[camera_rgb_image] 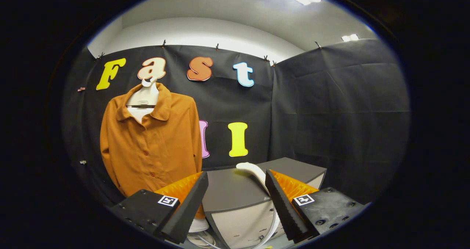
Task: Iron the clothes twice with a garment steamer, once on the left side and once on the right side.
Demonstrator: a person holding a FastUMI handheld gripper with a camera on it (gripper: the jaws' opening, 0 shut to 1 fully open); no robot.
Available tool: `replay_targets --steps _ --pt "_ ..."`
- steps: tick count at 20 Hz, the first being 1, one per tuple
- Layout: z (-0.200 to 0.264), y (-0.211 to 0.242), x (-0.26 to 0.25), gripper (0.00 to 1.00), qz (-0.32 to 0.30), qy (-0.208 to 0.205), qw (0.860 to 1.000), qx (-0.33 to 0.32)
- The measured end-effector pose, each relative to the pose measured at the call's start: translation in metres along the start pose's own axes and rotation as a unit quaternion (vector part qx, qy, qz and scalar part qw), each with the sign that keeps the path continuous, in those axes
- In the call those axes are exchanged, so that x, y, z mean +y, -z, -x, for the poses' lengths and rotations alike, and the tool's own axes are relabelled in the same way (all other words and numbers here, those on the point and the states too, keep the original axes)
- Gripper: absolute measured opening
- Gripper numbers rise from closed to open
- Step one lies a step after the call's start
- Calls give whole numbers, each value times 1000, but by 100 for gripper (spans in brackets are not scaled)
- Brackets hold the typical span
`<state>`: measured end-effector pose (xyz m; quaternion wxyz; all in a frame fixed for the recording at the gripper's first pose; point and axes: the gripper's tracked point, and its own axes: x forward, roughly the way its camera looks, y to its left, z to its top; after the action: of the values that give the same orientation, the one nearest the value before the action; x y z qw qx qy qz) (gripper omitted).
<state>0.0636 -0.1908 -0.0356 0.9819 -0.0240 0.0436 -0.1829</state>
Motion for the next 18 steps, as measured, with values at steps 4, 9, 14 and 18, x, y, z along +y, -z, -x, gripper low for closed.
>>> replay_targets --steps 4,9,14,18 --pt "-61 25 -28 98 9 -10 999 41" --pt "-127 64 -53 98 -8 -23 995 95" --pt "-175 105 -62 99 -10 -42 988 146" --pt "-204 132 -62 99 -7 -60 981 184"
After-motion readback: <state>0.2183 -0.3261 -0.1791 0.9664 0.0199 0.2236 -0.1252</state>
